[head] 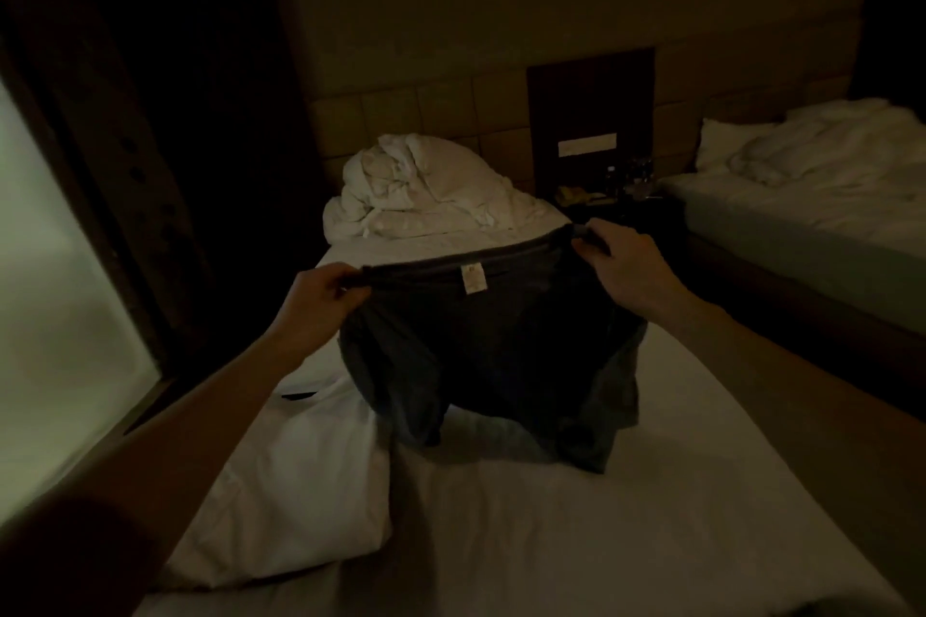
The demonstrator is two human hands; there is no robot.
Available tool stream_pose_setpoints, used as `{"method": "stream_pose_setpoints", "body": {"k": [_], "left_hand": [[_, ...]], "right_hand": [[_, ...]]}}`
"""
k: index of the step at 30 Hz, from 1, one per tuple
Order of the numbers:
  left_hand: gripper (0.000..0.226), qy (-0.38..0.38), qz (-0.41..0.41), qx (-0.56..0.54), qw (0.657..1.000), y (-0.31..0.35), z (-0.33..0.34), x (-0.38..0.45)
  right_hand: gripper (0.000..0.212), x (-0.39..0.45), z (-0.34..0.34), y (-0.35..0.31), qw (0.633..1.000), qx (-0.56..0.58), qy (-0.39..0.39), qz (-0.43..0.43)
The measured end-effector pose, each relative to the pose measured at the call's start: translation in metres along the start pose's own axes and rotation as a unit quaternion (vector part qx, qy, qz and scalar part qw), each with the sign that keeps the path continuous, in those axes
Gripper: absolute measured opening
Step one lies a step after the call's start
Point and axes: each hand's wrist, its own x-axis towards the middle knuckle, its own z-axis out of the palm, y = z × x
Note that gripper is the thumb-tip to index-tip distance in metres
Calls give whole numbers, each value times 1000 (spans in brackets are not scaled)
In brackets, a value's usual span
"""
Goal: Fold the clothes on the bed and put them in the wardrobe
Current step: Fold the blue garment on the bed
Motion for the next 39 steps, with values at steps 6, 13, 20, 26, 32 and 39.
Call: {"method": "stream_pose_setpoints", "body": {"k": [6,13,20,26,32,39], "left_hand": [[10,115,-16,-155,981,59,3,-26],[10,227,109,-50,966,130,-32,-37],[32,336,202,125,911,186,-87,-32],[54,304,235,226,895,167,-93,9],[51,232,196,322,897,100,-37,65],[48,70,188,335,921,-20,88,133]], "right_hand": [[18,-29,-48,-36,997,31,56,-40],[7,-45,-114,-79,977,49,154,-140],[5,-56,-158,-124,947,38,227,-222],[22,-22,-150,-125,944,-29,210,-254],[20,47,-90,-69,964,-53,171,-197],[22,141,20,50,980,-146,107,-88]]}}
